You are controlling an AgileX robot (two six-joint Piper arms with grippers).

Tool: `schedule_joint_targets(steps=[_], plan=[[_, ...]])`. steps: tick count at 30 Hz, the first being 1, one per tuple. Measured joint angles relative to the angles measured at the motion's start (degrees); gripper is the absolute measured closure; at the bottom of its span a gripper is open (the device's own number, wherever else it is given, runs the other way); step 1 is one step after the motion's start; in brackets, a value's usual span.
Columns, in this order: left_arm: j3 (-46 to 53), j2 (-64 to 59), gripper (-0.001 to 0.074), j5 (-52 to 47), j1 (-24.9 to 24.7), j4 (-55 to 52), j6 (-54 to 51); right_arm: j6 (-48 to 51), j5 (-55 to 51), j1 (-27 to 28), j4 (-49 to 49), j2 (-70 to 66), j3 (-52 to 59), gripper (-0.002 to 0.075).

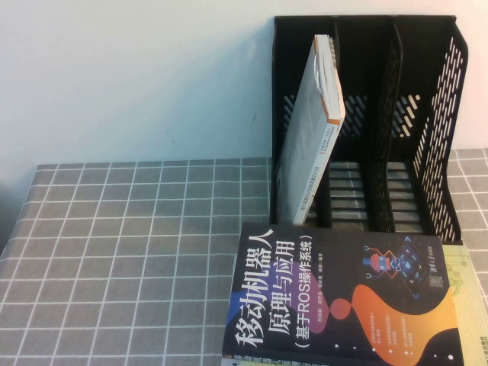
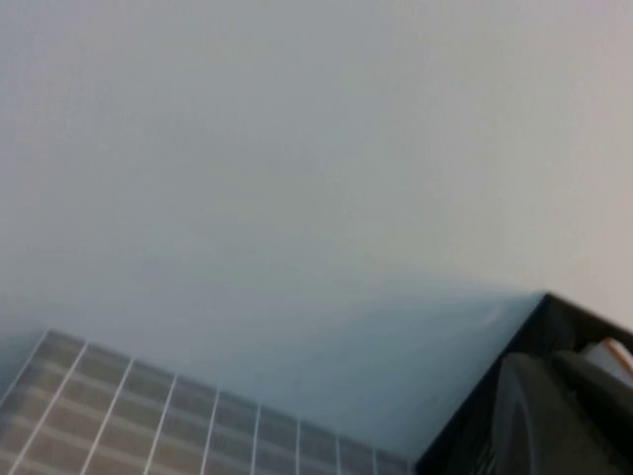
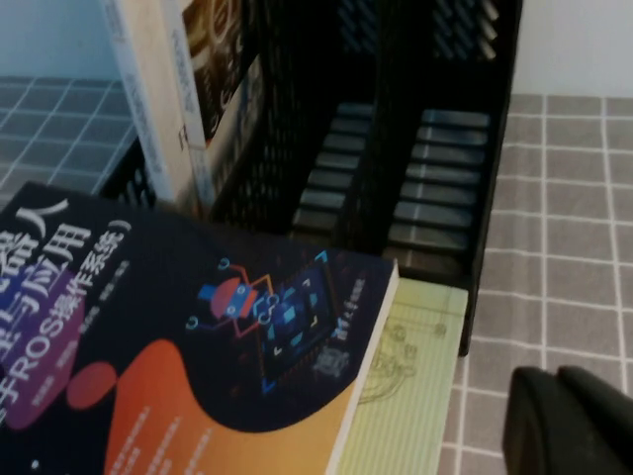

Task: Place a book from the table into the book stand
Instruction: Push book with right arm

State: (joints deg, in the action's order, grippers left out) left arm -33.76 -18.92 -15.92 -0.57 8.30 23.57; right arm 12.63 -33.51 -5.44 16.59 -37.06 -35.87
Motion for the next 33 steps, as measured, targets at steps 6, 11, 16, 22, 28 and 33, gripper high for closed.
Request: schedule_joint_targets(steps=[6, 11, 16, 22, 28, 33], plan=[[0.6, -5.8, 0.0738, -7.9, 0.0, 0.4, 0.5, 0.7, -1.1, -1.8, 0.6, -9.0, 0.0, 0.0729], [0.6, -14.9, 0.0738, -7.0, 0.0, 0.4, 0.6, 0.7, -3.3, -1.8, 3.7, -17.3, -0.5, 0.0729], [0.6, -24.1, 0.0738, -5.6, 0.0, 0.8, 0.0, 4.0, -2.9, -1.8, 10.5, -24.8, -1.2, 0.0729], [0.6, -31.8, 0.0738, -4.7, 0.0, 8.9, -9.4, 11.5, -1.9, -1.8, 18.3, -31.1, -1.2, 0.0729], [-0.2, -37.0, 0.0738, -8.5, 0.0, 29.8, -33.8, 14.0, 0.1, -1.8, 20.3, -35.9, -1.2, 0.0729], [-4.7, -42.3, 0.0738, -14.7, 0.0, 40.0, -46.6, 16.1, 0.8, -1.8, 22.7, -38.6, -1.5, 0.0729]])
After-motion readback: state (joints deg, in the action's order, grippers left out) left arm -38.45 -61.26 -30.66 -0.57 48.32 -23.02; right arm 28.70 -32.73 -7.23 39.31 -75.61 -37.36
